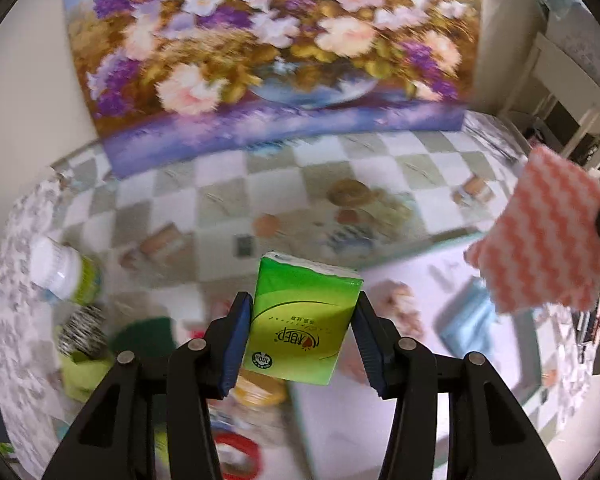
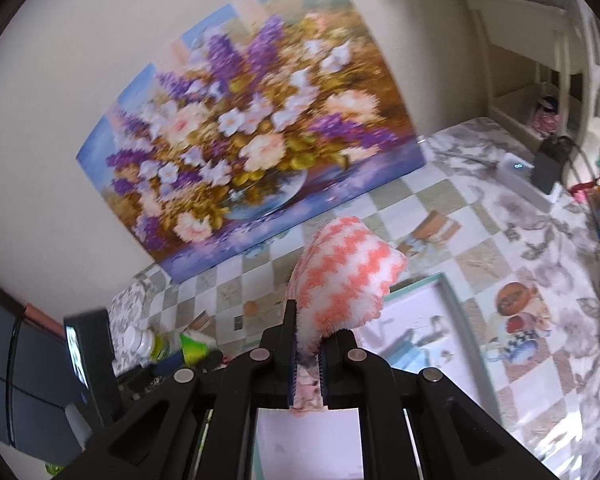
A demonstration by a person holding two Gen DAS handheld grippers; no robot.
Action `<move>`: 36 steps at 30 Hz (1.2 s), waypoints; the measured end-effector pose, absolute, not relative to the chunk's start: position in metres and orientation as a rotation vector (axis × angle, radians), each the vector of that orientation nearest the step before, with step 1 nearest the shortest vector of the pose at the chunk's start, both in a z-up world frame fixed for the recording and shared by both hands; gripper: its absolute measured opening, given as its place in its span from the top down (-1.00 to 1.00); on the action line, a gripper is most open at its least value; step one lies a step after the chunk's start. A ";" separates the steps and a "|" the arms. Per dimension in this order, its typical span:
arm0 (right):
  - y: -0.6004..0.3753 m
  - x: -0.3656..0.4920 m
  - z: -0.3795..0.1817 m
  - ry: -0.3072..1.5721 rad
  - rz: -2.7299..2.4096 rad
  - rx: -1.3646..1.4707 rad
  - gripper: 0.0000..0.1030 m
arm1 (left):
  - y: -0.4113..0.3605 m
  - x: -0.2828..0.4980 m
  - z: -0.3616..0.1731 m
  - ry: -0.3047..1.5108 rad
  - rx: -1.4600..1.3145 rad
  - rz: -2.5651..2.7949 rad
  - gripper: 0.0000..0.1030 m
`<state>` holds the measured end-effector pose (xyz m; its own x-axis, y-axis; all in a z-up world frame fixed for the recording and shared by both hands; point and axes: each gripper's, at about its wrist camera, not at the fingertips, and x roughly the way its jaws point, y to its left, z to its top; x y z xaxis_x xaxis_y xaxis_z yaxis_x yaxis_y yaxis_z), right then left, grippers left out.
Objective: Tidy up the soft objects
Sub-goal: 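Place the tissue pack and zigzag cloth into the tray and release both, then move both grippers back toward the remaining pile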
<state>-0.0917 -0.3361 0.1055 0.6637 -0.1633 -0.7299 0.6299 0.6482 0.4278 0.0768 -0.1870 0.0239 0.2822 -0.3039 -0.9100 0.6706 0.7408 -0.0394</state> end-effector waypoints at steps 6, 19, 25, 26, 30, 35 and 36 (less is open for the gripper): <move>-0.356 -0.106 0.094 0.726 -0.555 0.755 0.83 | -0.206 0.047 0.005 1.135 0.442 -0.713 -0.01; -0.376 -0.086 -0.022 1.052 -0.601 0.852 0.83 | -0.209 0.055 -0.045 1.229 0.509 -0.627 -0.01; -0.374 -0.085 -0.029 1.099 -0.622 0.834 0.77 | -0.209 0.059 -0.054 1.273 0.489 -0.615 -0.02; -0.375 -0.085 -0.026 1.095 -0.627 0.829 0.77 | -0.209 0.059 -0.053 1.277 0.482 -0.613 -0.02; -0.374 -0.084 -0.009 1.081 -0.650 0.779 0.40 | -0.206 0.063 -0.045 1.284 0.438 -0.629 -0.02; -0.372 -0.085 0.014 1.036 -0.669 0.736 0.05 | -0.203 0.065 -0.025 1.246 0.398 -0.637 -0.36; -0.371 -0.086 0.019 1.026 -0.672 0.731 0.05 | -0.202 0.064 -0.020 1.237 0.393 -0.637 -0.36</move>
<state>-0.0858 -0.3711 0.0185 0.3669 -0.1504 -0.9180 0.7813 0.5855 0.2163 0.0636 -0.2024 -0.0195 0.1898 -0.2336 -0.9536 0.6405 0.7656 -0.0601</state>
